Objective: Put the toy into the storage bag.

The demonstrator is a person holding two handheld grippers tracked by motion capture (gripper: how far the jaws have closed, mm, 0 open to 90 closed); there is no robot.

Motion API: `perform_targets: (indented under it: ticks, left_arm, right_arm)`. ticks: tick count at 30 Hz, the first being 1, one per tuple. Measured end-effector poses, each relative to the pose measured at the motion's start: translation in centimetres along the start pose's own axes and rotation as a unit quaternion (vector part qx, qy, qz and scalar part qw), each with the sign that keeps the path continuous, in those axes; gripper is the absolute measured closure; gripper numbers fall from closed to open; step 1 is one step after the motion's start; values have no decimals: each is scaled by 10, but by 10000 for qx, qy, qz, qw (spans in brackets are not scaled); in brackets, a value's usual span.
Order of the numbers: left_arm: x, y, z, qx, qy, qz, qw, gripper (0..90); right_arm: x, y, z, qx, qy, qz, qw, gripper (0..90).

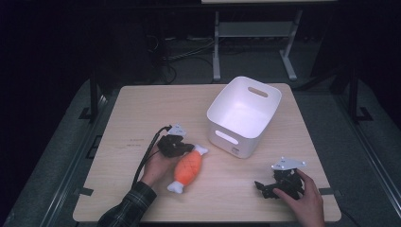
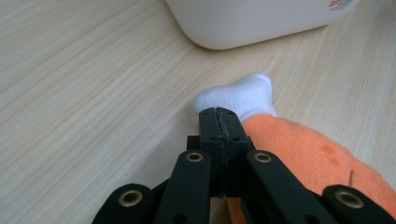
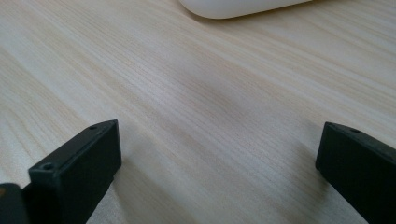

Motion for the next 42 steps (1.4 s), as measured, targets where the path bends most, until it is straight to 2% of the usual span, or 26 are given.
perform_targets:
  ticks: [11,16,18,24,25,30,35,39,41,42]
  left_arm:
    - [7,9,16,156,-156,-5,9998,896]
    - [1,11,16,183,-150,15,9997,894]
    - [-4,12,16,147,-145,-5,9998,863]
    - [-22,17,14,50,-55,-31,10000,686]
    - [-24,16,14,32,-47,-49,10000,619]
    - [-34,15,17,-116,-146,-261,9995,416]
    - [-39,14,23,-150,-166,-420,9989,313]
    - [-40,11,27,-194,-88,-539,9983,243]
    - [-41,8,29,-84,-61,-673,9977,199]
    - [-41,7,30,-92,-42,-711,9974,167]
  right_arm:
    - [0,0,0,2,2,-1,10000,0]
    - [0,0,0,4,2,-3,10000,0]
    - [0,0,0,5,2,-2,10000,0]
    - [0,0,0,3,2,-2,10000,0]
    - [0,0,0,1,1,-2,10000,0]
    - [0,0,0,0,-1,0,10000,0]
    - [0,0,0,-2,-2,1,10000,0]
    - [0,0,0,2,0,-2,10000,0]
    - [0,0,0,-1,0,1,10000,0]
    - [0,0,0,0,1,-1,10000,0]
Point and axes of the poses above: each handheld gripper's, and its own axes: x roughly forward along the jaws, y roughly out of its top, z roughly to its right, the point moved 7 cm from there along x, roughly forward along the jaws, and after that the axes turned 7 degrees about y, right-handed, at the moved point
